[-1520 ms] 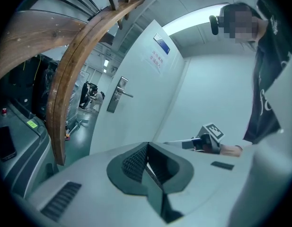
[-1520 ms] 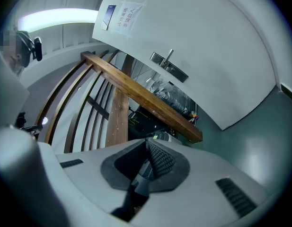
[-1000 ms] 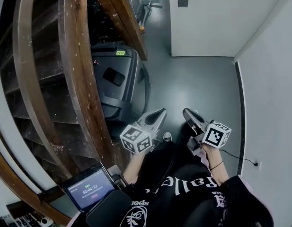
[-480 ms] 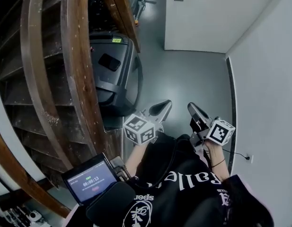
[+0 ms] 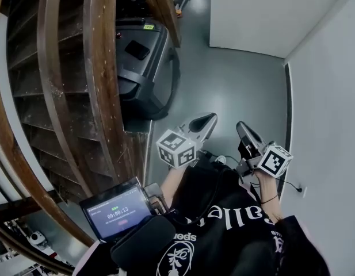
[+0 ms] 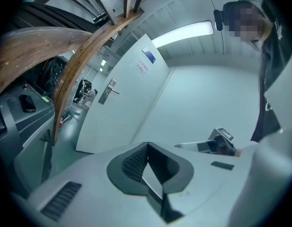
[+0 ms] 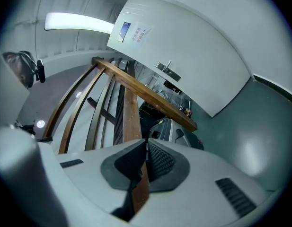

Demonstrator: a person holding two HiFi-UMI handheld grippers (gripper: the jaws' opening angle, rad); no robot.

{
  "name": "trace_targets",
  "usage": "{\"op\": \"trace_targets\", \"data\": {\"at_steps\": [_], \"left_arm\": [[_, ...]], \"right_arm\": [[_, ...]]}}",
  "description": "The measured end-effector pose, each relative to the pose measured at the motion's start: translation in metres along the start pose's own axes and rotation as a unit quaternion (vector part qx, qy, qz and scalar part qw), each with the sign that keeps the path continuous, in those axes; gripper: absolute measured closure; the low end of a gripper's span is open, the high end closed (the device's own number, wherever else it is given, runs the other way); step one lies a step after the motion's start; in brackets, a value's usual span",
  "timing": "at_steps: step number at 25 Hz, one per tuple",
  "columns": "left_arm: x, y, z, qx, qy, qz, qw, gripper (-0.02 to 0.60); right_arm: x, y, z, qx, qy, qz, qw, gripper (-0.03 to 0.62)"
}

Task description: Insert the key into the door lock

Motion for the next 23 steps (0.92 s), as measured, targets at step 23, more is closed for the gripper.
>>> {"op": "trace_targets", "data": {"at_steps": [23], "left_arm": [[0.001,0.046,0.079,-0.027,-0.002,-0.018,0.9995,0.577]], "right_arm": [[0.084,0.014,0.008,0.055,0.002,-0.034,0.998,0.563]]}}
Point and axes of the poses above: the fingertips, and each gripper's own axes: x backward along the fingers, z to its right, y out of its underside, the point moved 7 cm from there along x, backward along the fingers, and after that the axes turned 10 degrees about -y, right-handed, at the moved point
